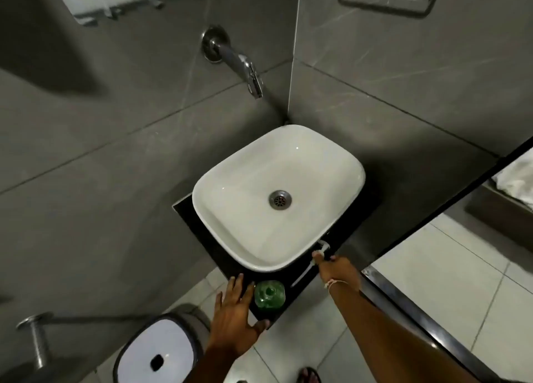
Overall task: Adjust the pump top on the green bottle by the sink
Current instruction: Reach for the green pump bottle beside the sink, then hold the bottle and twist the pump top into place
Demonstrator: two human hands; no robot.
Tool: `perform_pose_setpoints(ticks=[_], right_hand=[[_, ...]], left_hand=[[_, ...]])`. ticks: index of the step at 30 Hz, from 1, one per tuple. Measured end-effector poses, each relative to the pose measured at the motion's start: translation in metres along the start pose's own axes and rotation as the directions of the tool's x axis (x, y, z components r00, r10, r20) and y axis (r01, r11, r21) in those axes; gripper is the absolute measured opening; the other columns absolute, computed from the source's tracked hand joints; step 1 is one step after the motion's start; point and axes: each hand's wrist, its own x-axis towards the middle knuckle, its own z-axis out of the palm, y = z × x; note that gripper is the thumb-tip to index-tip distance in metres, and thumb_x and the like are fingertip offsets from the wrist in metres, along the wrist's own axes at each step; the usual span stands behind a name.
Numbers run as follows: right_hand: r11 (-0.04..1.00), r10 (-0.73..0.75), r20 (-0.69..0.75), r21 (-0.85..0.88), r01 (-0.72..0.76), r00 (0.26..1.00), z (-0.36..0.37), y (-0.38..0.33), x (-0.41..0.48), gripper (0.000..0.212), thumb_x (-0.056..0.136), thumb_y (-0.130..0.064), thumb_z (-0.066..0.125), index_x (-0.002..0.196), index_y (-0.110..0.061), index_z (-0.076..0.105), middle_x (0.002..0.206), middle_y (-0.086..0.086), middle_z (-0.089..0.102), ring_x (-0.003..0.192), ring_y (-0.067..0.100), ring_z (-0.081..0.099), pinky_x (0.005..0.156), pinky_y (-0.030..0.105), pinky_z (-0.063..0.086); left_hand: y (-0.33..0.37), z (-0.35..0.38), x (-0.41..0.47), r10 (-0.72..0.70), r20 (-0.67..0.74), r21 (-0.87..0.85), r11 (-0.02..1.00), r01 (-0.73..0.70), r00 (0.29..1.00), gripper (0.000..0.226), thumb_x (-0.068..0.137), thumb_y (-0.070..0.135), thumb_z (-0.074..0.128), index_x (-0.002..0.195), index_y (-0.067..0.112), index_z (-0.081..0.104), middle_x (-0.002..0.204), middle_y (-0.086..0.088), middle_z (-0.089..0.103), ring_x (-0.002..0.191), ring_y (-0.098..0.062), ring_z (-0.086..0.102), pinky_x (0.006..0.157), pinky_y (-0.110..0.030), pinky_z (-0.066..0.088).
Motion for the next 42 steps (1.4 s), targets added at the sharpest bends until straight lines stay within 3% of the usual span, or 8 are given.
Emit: perform_pose_setpoints(ticks=[6,10,14,19,23,27,34,42], right_hand=[[0.986,0.135,0.047,0.091,-0.139,0.990,0.010,-0.009,0.022,0.069,0.070,-0.064,0.068,0.095,0.000,0.069,0.106,0.023,0.071,0.103,0.040,0.065,0.088,0.045,0.053],[0.954,0.200,0.044,0.218,-0.205,0.979,0.018,-0.007,0.032,0.073,0.068,-0.055,0.075,0.107,0.006,0.063,0.117,0.027,0.066,0.110,0.041,0.062,0.089,0.043,0.049],[0.782,0.214,0.215,0.547,-0.300,0.953,0.006,-0.008,0.020,0.061,0.080,-0.036,0.073,0.121,0.005,0.056,0.123,0.021,0.060,0.120,0.040,0.054,0.097,0.045,0.044],[0.752,-0.064,-0.204,0.634,0.182,0.977,-0.030,-0.003,-0.076,0.025,0.068,-0.053,0.076,0.079,-0.032,0.070,0.084,-0.006,0.073,0.074,0.005,0.063,0.071,0.031,0.051],[0.672,-0.339,-0.279,0.596,0.439,0.898,-0.025,-0.005,-0.141,0.030,0.059,-0.054,0.076,0.083,-0.036,0.070,0.089,-0.013,0.066,0.087,0.000,0.057,0.069,0.020,0.045],[0.578,-0.556,-0.424,0.421,0.700,0.714,-0.008,-0.013,-0.148,0.028,0.069,-0.041,0.079,0.091,-0.025,0.072,0.092,-0.022,0.065,0.094,0.008,0.056,0.082,0.012,0.042],[0.551,-0.638,-0.431,0.324,0.769,0.639,0.011,-0.003,-0.131,0.032,0.074,-0.050,0.073,0.105,-0.047,0.062,0.103,-0.033,0.060,0.100,0.005,0.054,0.085,0.015,0.042],[0.685,-0.680,-0.232,0.136,0.716,0.695,0.049,0.021,-0.112,0.034,0.075,-0.058,0.067,0.099,-0.034,0.066,0.092,-0.019,0.062,0.094,0.009,0.051,0.080,0.038,0.047]], left_hand=[[-0.001,0.004,0.015,-0.052,-0.092,-0.171,0.985,0.036,0.994,0.083,0.064,0.065,0.068,0.136,0.037,0.040,0.159,0.000,0.014,0.146,-0.021,0.009,0.115,-0.053,0.011],[-0.005,0.004,0.021,-0.034,-0.118,-0.199,0.980,0.010,0.992,0.076,0.060,0.063,0.073,0.128,0.042,0.049,0.158,-0.002,0.020,0.145,-0.023,0.015,0.115,-0.054,0.014],[-0.007,0.006,0.022,-0.033,-0.117,-0.228,0.974,0.006,0.993,0.068,0.059,0.062,0.076,0.121,0.043,0.054,0.158,-0.002,0.021,0.145,-0.023,0.016,0.115,-0.054,0.013],[-0.010,0.008,0.022,-0.015,-0.122,-0.249,0.968,-0.016,0.992,0.069,0.059,0.062,0.076,0.122,0.046,0.053,0.158,0.001,0.019,0.146,-0.020,0.012,0.116,-0.053,0.011],[-0.012,0.009,0.023,0.017,-0.141,-0.198,0.979,-0.045,0.990,0.071,0.061,0.063,0.073,0.126,0.045,0.050,0.159,0.001,0.017,0.146,-0.020,0.009,0.115,-0.053,0.008],[-0.014,0.011,0.024,0.040,-0.152,-0.165,0.984,-0.065,0.988,0.071,0.063,0.065,0.069,0.128,0.044,0.050,0.159,0.000,0.017,0.147,-0.021,0.006,0.115,-0.055,0.009],[-0.015,0.013,0.024,0.043,-0.150,-0.155,0.986,-0.066,0.988,0.070,0.064,0.069,0.066,0.128,0.045,0.048,0.160,0.003,0.013,0.147,-0.019,0.001,0.116,-0.054,0.006],[-0.014,0.013,0.024,0.043,-0.153,-0.164,0.984,-0.068,0.987,0.070,0.067,0.063,0.069,0.130,0.044,0.047,0.160,0.000,0.012,0.145,-0.015,-0.005,0.115,-0.053,0.002]])
